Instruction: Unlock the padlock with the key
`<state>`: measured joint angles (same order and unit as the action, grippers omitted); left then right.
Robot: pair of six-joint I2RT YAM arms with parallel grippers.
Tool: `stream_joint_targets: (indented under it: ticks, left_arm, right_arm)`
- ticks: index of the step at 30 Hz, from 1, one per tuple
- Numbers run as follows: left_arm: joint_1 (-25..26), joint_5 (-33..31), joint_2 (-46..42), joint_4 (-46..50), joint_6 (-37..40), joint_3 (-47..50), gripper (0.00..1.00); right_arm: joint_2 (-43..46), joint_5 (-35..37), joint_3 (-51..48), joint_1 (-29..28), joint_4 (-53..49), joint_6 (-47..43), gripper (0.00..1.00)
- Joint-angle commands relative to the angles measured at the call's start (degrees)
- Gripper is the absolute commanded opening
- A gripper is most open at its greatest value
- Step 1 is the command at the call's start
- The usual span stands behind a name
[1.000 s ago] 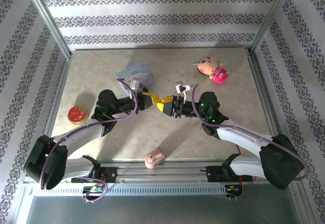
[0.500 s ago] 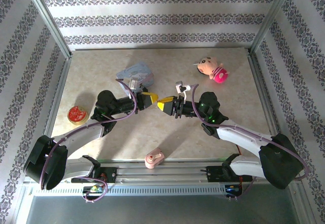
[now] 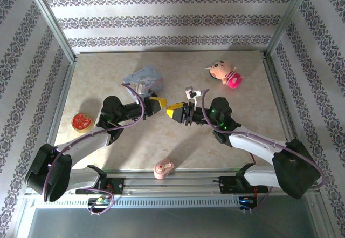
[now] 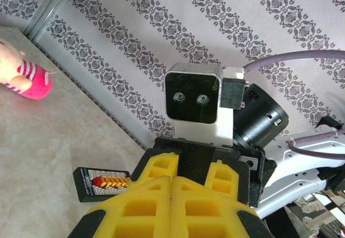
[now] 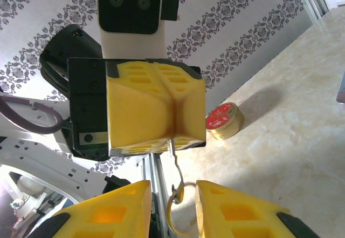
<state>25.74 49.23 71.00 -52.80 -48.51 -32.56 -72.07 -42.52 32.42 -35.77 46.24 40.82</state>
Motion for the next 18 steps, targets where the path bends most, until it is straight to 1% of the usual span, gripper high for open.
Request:
stream_joint_targets:
  ticks: [1, 11, 18]
  left_arm:
    - [-0.76, 0.07, -0.54, -3.59, -0.55, 0.39, 0.0]
    - [-0.71, 0.1, -0.66, -3.7, -0.78, 0.48, 0.0]
    - [-0.78, 0.07, -0.59, -3.8, -0.91, 0.48, 0.0]
  right_arm:
    - [-0.56, -0.86, 0.88, -0.34, 3.51, 0.4, 0.27]
    - [-0.59, -0.37, 1.06, -0.4, 3.82, 0.23, 0.28]
    - [-1.01, -0.8, 1.41, -0.6, 3.95, 0.49, 0.27]
